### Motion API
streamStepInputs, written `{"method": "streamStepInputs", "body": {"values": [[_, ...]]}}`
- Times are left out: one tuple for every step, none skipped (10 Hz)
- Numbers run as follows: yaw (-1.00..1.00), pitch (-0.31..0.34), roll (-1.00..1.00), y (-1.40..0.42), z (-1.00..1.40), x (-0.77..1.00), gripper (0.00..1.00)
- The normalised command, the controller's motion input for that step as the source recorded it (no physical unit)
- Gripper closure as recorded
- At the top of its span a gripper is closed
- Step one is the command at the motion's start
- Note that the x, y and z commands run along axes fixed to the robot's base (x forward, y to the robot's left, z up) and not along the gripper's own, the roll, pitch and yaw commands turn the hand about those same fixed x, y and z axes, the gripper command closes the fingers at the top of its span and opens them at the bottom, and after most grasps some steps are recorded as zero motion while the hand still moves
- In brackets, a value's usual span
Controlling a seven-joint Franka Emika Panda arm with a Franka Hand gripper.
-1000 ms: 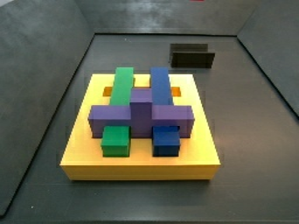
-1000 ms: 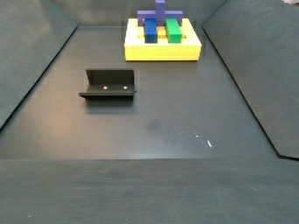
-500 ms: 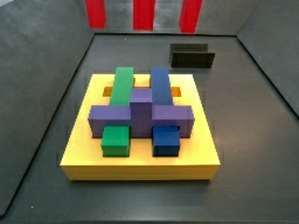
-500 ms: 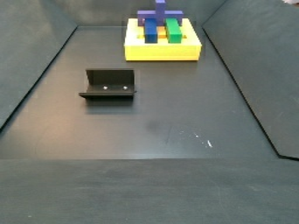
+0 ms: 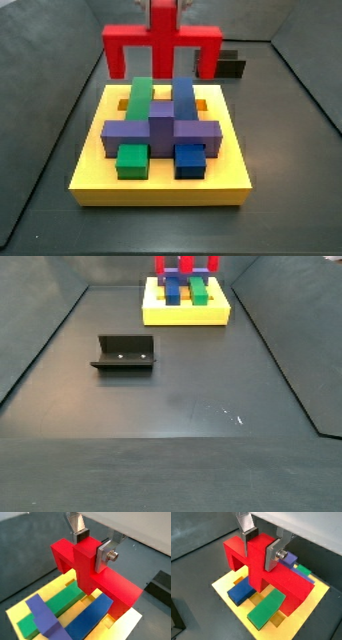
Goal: Pick up the red object. Move up. Move to above the board. Insert the red object.
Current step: Insert the red object.
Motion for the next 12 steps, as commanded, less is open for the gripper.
{"method": "streamStepInputs", "body": {"values": [[0.05,-0.001,0.0,0.0,-0.42,0.07,1.0],[0.01,0.0,0.0,0.0,-0.38,0.2,1.0],[0.0,0.0,0.0,0.0,-0.31,0.2,1.0],[0.03,0.0,0.0,0.0,-0.3,0.11,1.0],[0.0,0.0,0.0,0.0,-0.23,0.13,1.0],[0.0,0.0,0.0,0.0,-0.2,0.04,1.0],[0.0,0.0,0.0,0.0,-0.22,0.01,1.0],[0.0,0.0,0.0,0.02,-0.22,0.02,1.0],[0.03,0.0,0.0,0.02,-0.24,0.11,1.0],[0.02,0.0,0.0,0.03,-0.12,0.11,1.0],[0.09,0.003,0.0,0.0,0.03,0.01,1.0],[0.07,0.0,0.0,0.0,0.01,0.0,1.0]]}}
